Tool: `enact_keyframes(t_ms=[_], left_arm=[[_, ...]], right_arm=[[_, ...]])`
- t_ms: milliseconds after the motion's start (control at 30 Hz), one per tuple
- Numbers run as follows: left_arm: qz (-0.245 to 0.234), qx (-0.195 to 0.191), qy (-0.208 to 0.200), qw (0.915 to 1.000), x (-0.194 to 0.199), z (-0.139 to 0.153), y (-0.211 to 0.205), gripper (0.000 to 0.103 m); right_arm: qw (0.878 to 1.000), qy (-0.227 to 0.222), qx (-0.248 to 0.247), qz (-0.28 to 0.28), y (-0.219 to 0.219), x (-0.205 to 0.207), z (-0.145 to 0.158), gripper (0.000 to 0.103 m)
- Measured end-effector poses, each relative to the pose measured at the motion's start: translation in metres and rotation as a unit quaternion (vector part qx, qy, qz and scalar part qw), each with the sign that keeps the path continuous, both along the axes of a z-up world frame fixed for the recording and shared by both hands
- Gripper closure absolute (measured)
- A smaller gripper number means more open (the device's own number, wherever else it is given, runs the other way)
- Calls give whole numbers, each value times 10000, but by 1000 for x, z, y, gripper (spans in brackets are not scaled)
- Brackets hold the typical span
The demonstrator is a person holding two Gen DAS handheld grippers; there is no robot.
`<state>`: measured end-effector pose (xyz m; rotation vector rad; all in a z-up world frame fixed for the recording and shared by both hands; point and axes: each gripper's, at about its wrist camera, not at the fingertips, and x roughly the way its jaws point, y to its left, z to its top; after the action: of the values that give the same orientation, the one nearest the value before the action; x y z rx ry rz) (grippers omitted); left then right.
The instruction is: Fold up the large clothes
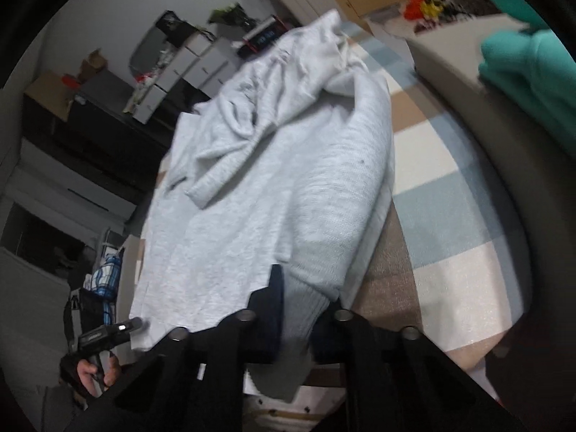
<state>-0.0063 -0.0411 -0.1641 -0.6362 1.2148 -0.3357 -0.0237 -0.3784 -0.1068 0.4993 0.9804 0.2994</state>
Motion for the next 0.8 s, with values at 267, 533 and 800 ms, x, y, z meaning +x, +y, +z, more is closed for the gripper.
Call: enact_keyframes(t_ms=[267, 533, 800], left_arm=[[396, 164, 111, 9990, -17, 4, 7, 98], [272, 468, 129, 9984, -58, 23, 14, 101], [51, -130, -209, 9997, -80, 57, 17, 102]], right_arm=[[9992, -200, 295, -170, -31, -32, -2, 97], [9982, -505, 290, 161, -36, -74, 11, 97], [9899, -1222, 676, 263, -40, -113, 41, 97]])
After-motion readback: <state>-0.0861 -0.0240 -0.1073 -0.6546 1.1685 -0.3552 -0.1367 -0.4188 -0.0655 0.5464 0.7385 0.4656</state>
